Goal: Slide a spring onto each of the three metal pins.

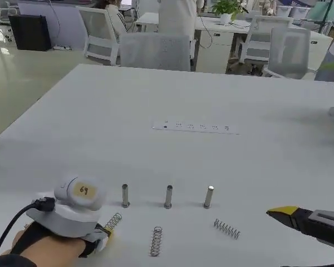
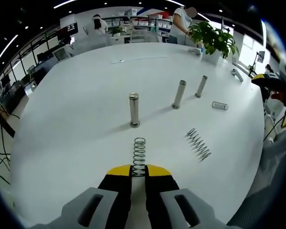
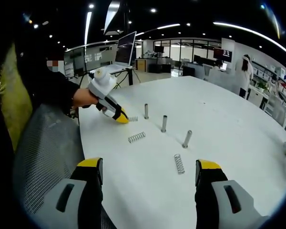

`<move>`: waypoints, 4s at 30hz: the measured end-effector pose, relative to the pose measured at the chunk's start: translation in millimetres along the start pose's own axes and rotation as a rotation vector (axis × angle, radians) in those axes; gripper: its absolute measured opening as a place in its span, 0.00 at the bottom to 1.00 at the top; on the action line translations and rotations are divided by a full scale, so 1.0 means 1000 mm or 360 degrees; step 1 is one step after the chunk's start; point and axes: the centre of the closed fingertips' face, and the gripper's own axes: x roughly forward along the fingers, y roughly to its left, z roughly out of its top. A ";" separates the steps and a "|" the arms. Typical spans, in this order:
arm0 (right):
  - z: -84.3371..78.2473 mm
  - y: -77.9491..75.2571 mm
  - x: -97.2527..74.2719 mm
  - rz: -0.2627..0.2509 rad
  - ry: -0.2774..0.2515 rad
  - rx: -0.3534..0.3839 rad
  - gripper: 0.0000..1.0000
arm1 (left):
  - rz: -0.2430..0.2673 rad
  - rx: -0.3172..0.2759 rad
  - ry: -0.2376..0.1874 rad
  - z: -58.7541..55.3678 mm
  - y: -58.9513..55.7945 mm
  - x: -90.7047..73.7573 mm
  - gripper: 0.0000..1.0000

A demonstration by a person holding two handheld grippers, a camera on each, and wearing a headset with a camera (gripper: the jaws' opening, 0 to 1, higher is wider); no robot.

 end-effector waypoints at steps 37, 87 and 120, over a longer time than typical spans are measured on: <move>0.038 0.018 0.000 0.0112 -0.0086 -0.0098 0.74 | -0.0791 0.0716 -0.0516 0.037 -0.074 -0.114 0.02; 0.067 0.105 0.025 0.0678 -0.0102 -0.0400 0.09 | -0.1240 0.0977 -0.0680 0.045 -0.156 -0.150 0.02; 0.046 0.099 0.025 0.0760 0.0522 -0.0813 0.08 | -0.1140 0.1126 -0.0575 0.037 -0.191 -0.112 0.01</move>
